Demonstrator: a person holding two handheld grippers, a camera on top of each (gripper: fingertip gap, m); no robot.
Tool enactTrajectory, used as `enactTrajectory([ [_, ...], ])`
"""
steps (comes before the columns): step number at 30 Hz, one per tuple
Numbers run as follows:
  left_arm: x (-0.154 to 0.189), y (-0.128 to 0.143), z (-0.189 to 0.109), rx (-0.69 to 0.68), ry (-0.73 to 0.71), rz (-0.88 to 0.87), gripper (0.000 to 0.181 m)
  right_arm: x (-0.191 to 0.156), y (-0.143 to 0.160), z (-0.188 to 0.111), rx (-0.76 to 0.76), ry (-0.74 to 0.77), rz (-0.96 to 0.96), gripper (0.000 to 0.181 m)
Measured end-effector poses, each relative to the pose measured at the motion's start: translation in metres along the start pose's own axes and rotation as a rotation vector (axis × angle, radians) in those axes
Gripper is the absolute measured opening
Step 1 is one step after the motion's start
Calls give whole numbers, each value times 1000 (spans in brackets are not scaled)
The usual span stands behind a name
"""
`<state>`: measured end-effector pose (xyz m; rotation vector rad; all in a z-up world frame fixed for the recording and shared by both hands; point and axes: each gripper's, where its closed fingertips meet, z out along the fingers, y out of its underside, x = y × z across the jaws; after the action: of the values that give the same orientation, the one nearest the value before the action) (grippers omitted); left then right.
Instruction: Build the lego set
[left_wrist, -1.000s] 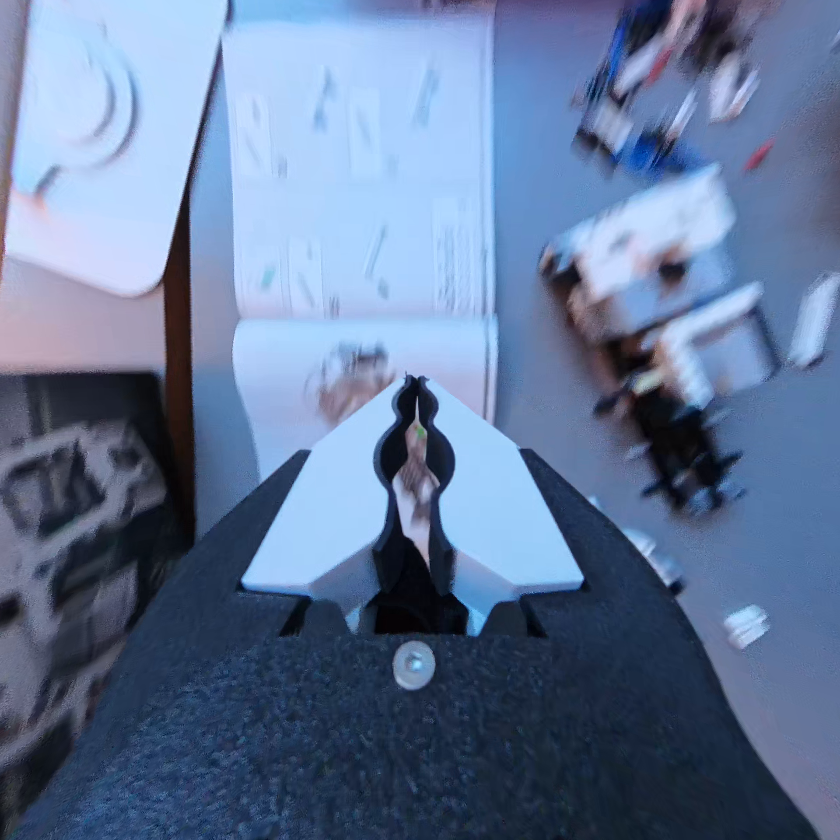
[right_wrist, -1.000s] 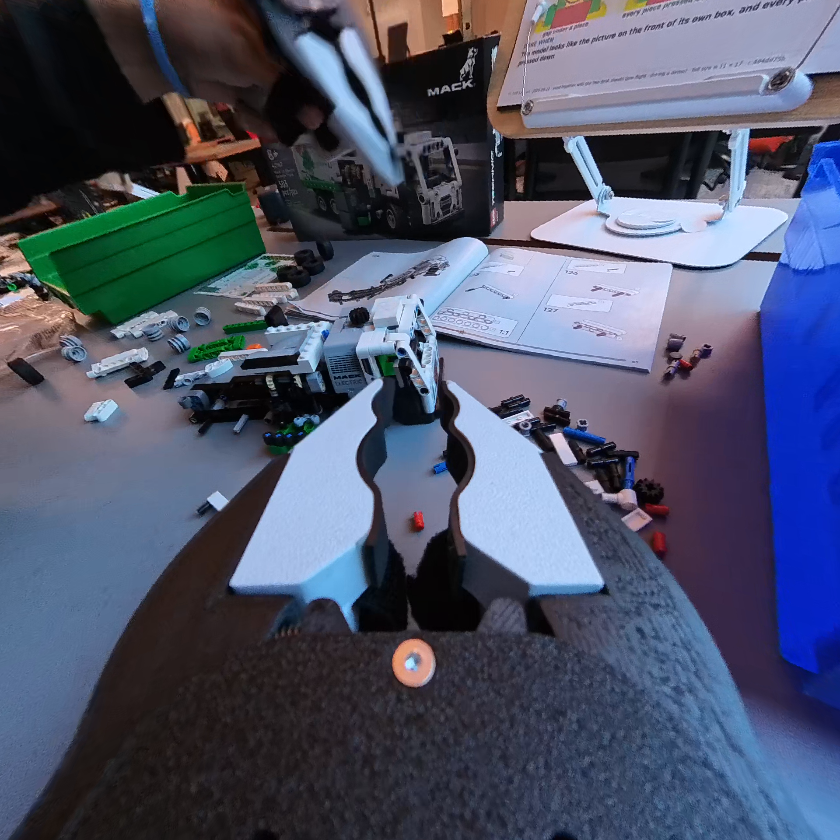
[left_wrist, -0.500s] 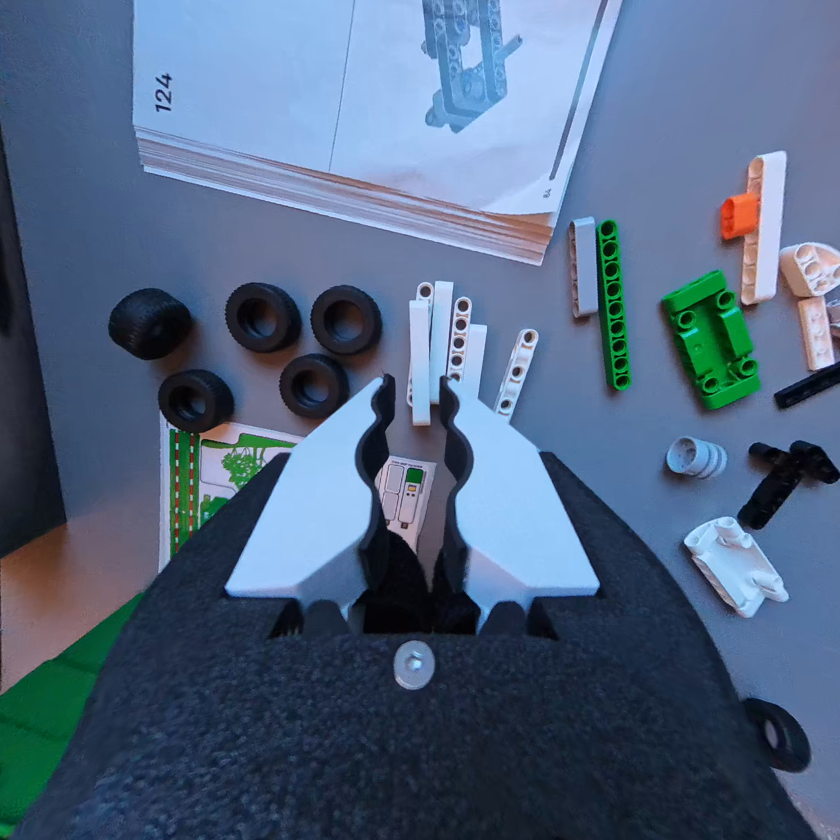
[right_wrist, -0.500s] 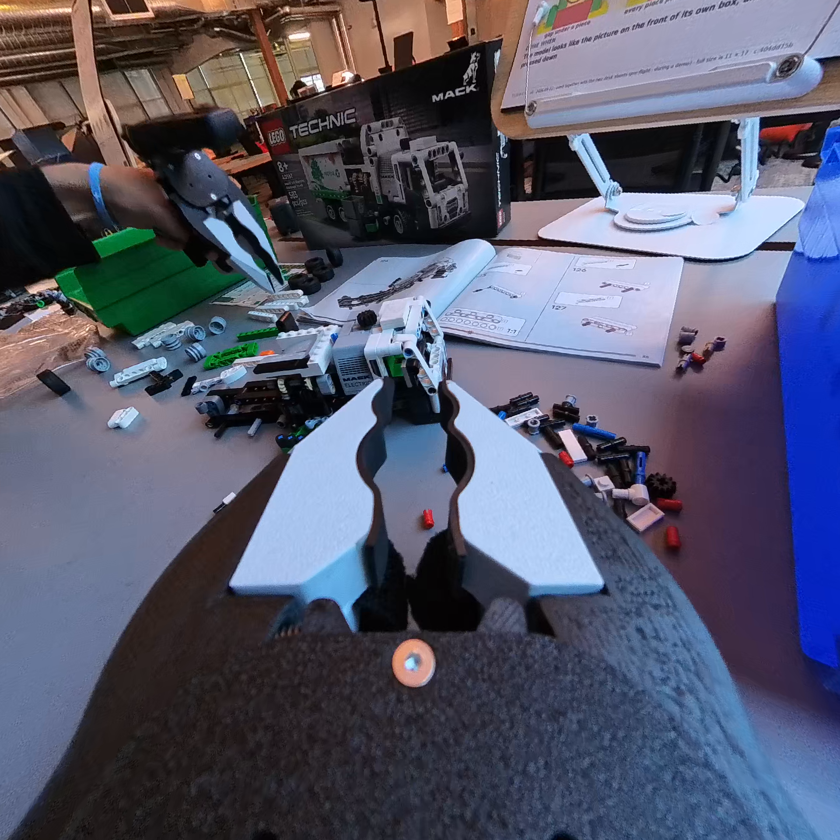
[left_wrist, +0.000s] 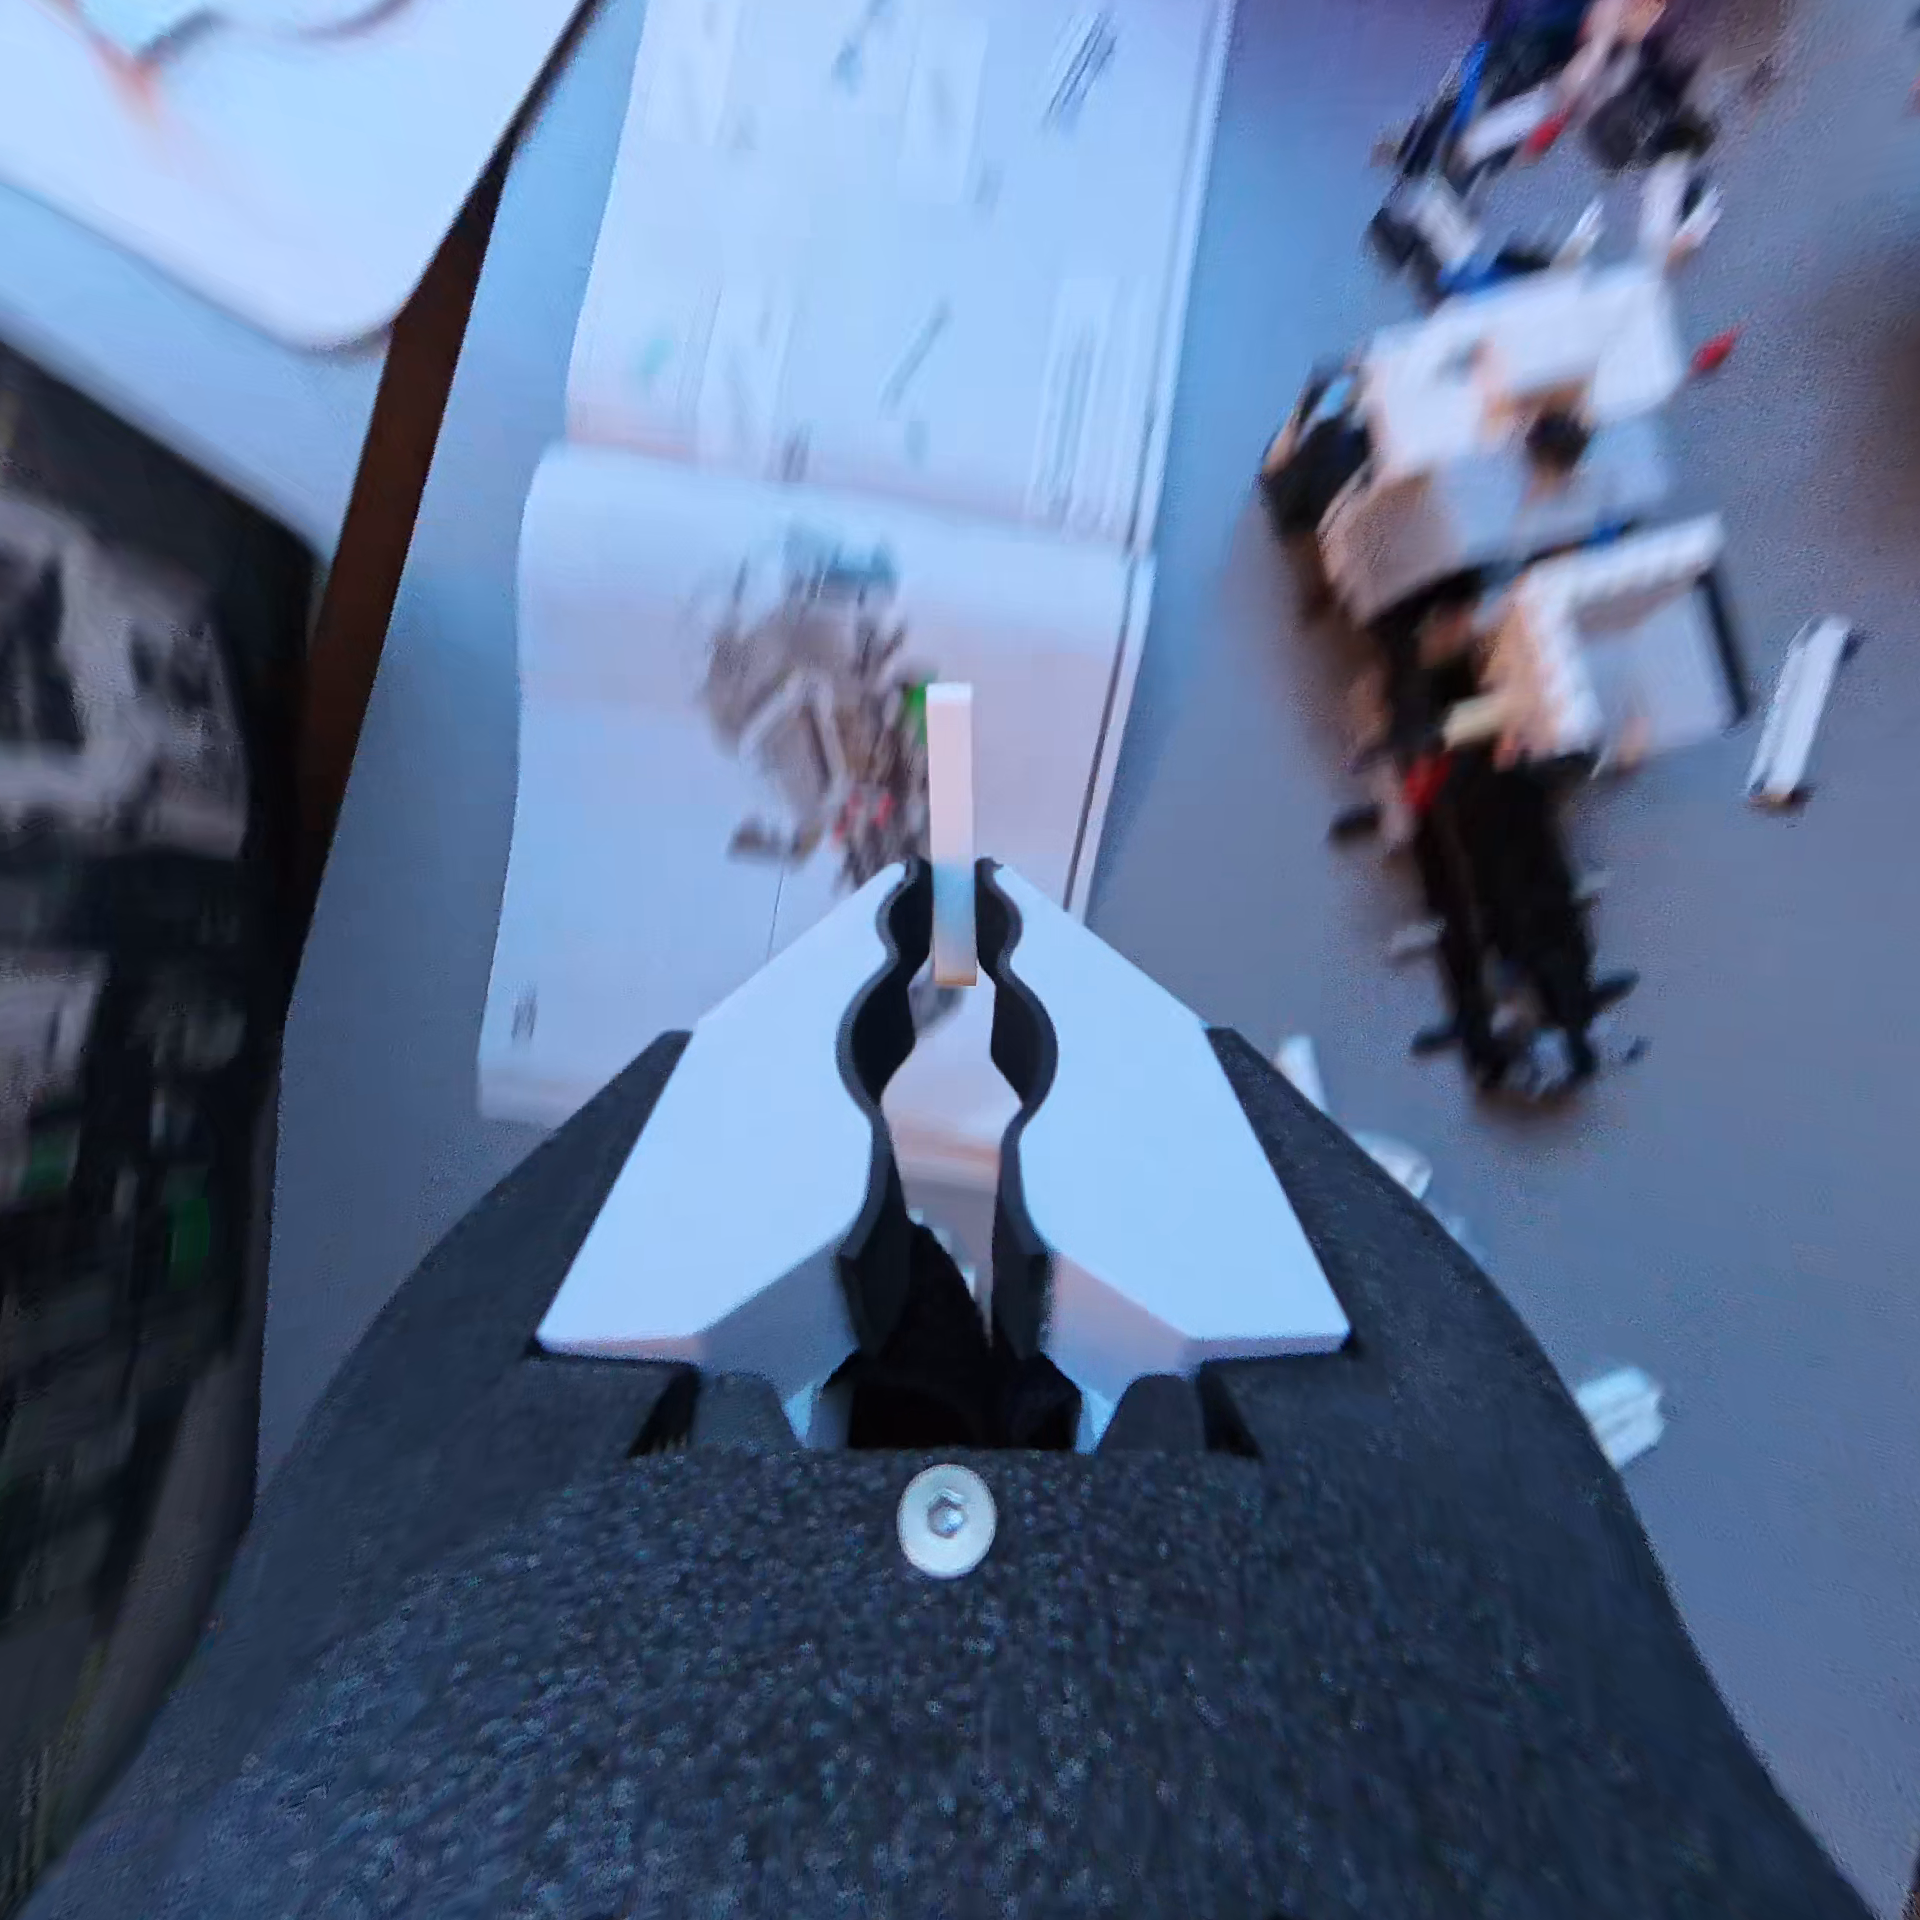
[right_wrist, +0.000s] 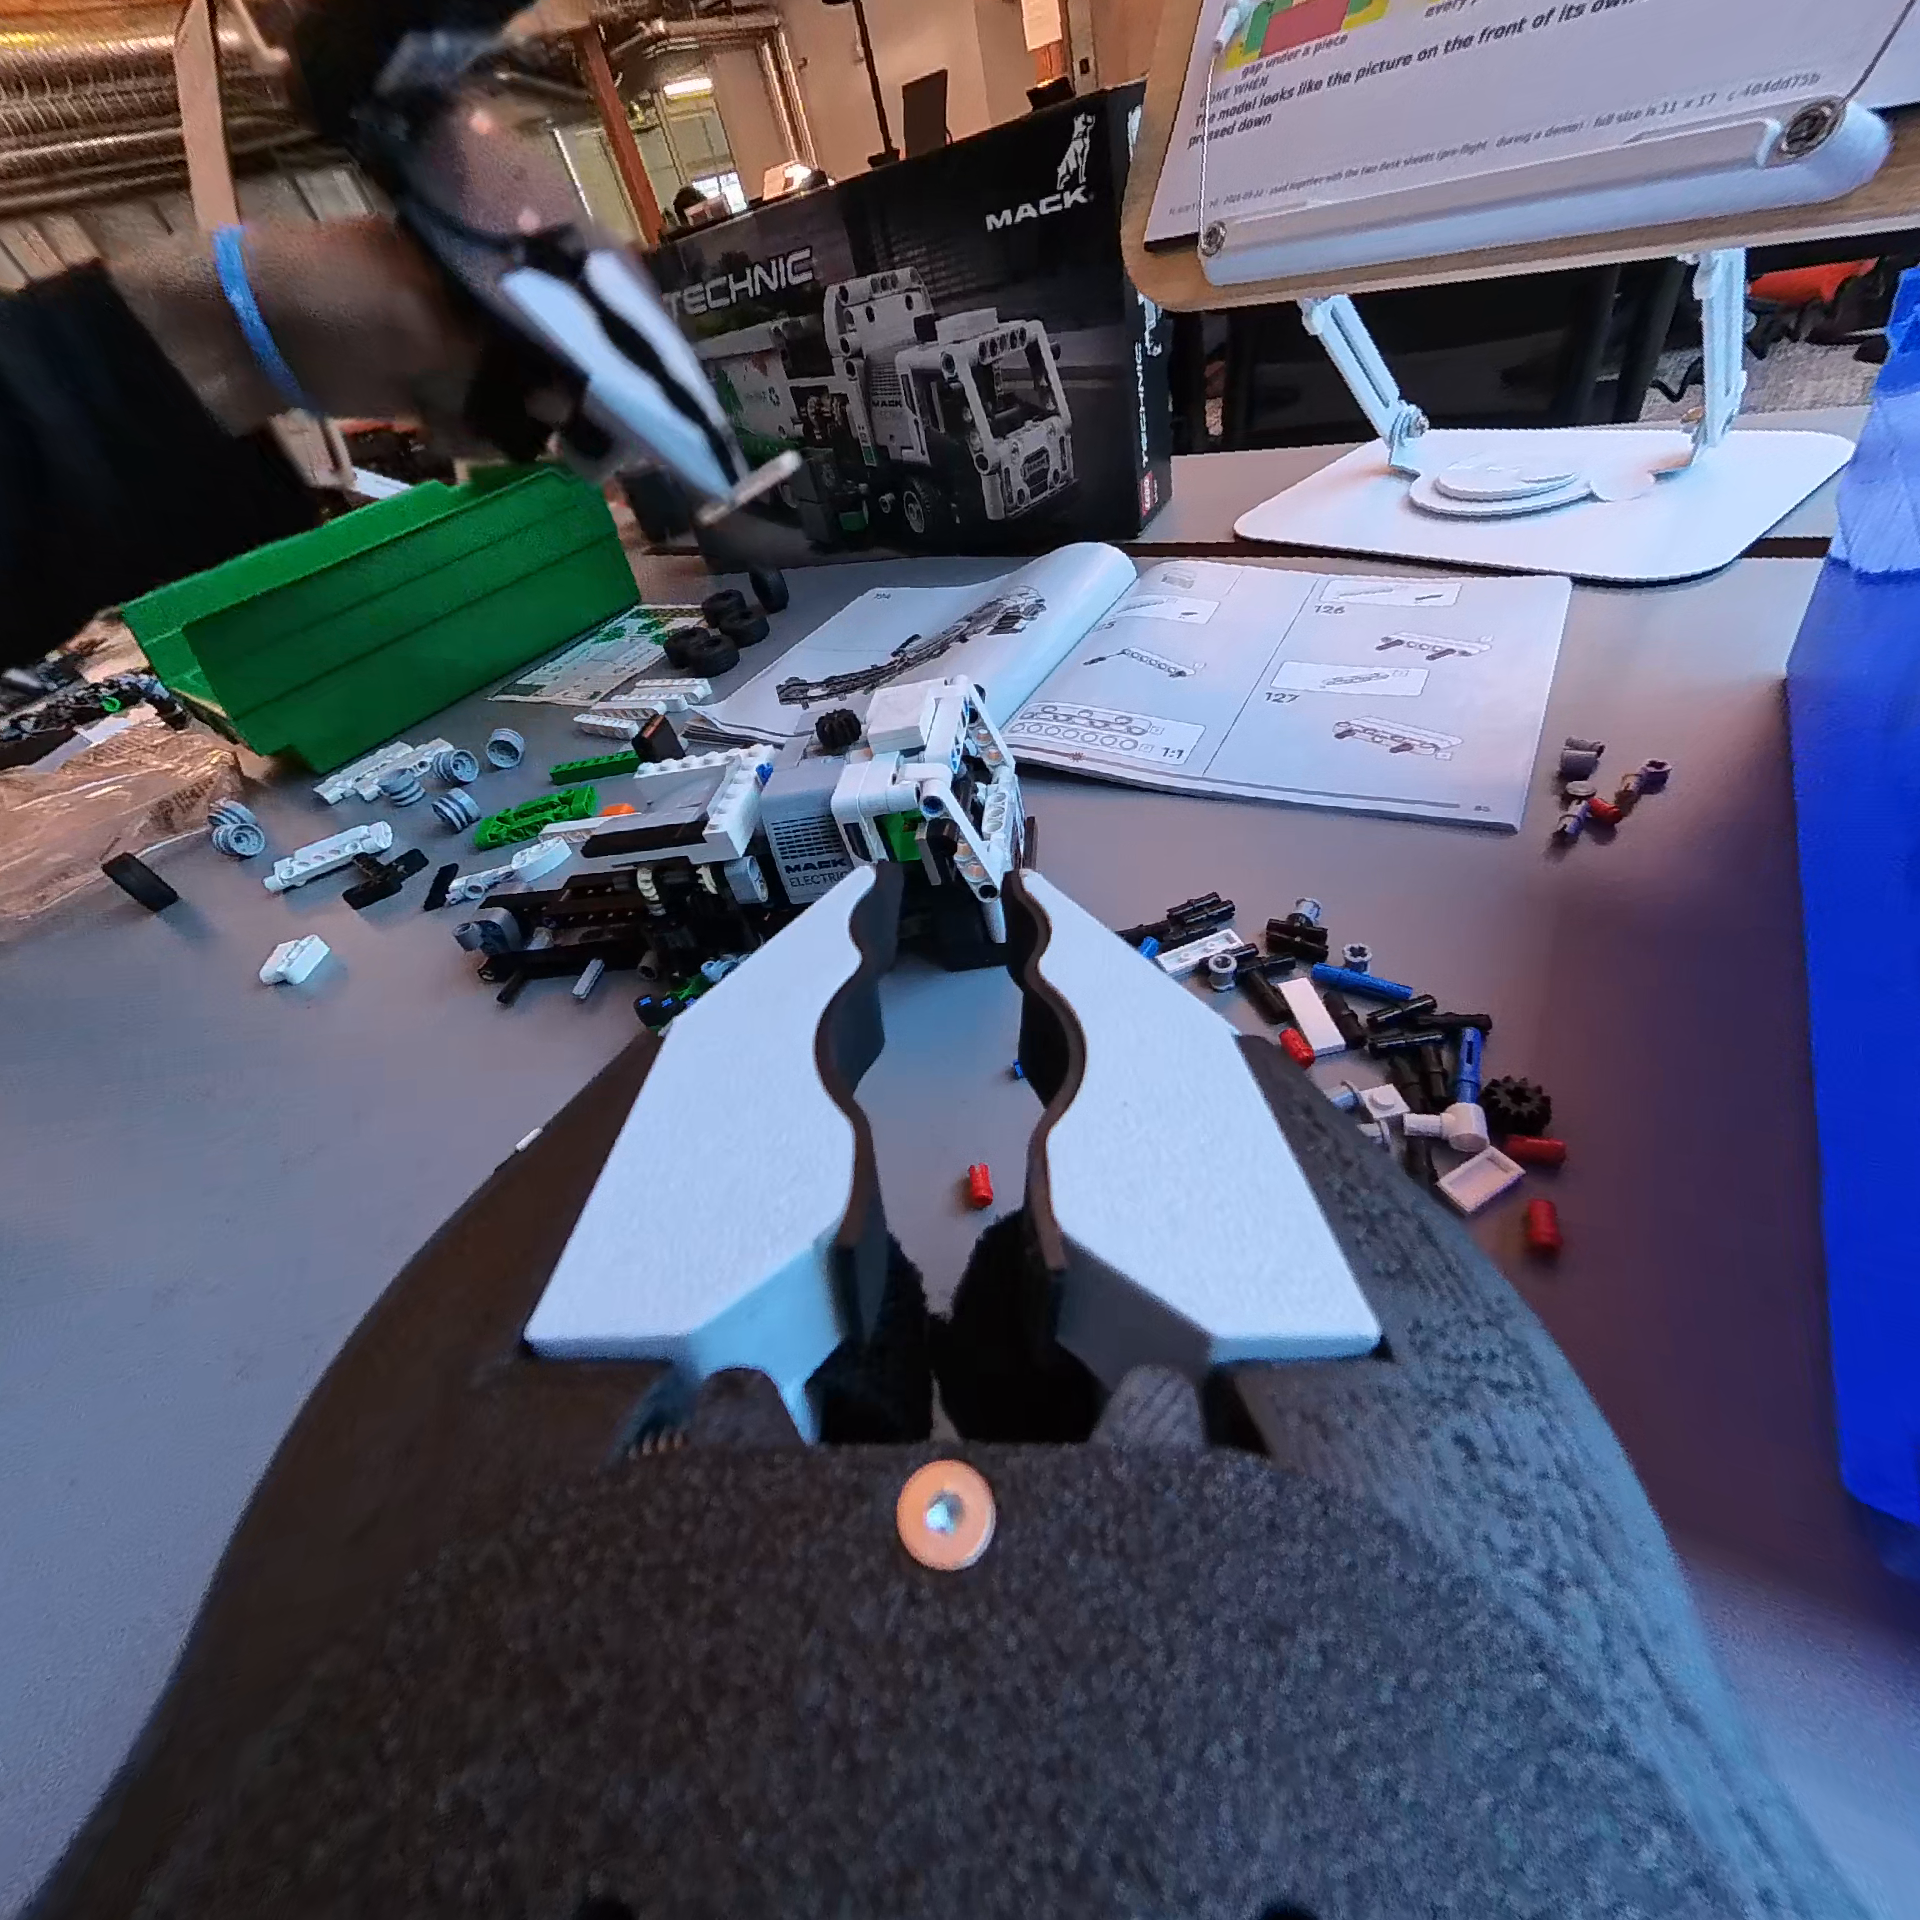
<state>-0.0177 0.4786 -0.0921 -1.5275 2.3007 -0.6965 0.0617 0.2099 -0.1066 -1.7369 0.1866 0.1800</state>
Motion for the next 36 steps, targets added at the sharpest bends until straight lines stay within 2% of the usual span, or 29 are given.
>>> enactTrajectory([
  [1, 7, -25, 12, 2, 23, 17, 6, 0, 0, 0, -2, -2, -1, 19],
  [3, 15, -63, 45, -45, 53, 69, 7, -1, 1, 1, -6, -6, -4, 19],
  [5, 19, -79, 80, -141, 82, 134, 6, -2, 0, 0, 2, -4, -10, 19],
  [8, 30, -80, 122, -259, 158, 171, 6, -2, -2, -2, 16, -6, -6, 19],
  [11, 40, -79, 143, -292, 197, 187, 6, -2, -2, -3, 21, -14, 10, 19],
  [15, 43, -71, 154, -337, 203, 174, 7, -3, -4, -5, 36, -22, 15, 19],
  [20, 41, -64, 151, -385, 181, 148, 6, -4, -3, -4, 30, -25, 10, 19],
  [36, 47, -64, 154, -371, 215, 18, 7, -4, -4, -5, 36, -32, 22, 19],
])
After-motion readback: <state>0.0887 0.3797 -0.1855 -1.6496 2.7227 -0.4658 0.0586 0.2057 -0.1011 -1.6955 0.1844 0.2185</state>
